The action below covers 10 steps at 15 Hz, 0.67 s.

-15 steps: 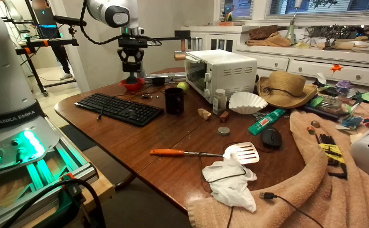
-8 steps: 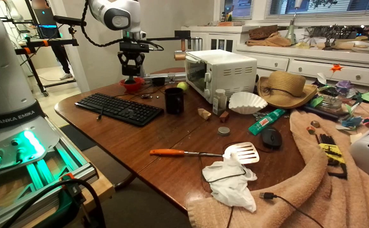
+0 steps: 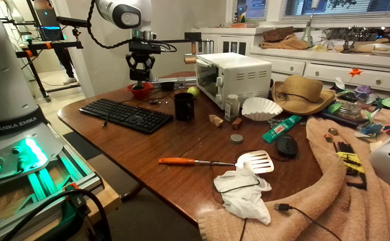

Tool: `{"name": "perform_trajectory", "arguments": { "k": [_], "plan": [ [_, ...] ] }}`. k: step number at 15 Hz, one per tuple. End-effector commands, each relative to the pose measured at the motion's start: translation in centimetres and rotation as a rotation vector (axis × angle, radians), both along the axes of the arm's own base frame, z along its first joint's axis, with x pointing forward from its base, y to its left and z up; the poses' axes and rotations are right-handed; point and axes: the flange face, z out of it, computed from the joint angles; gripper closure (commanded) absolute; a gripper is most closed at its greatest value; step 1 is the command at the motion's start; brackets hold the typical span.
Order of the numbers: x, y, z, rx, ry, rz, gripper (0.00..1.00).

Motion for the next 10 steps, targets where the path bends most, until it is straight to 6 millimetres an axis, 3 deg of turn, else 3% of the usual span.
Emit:
{"name": "perform_trajectory", "arguments": {
  "k": [1,10],
  "plan": [
    [-0.8,-0.3,1.1,-0.061,0.031,0.039,0.77],
    [-1.1,2.2,3.8,-0.209,0.060,0.104,0.77]
  ]
}}
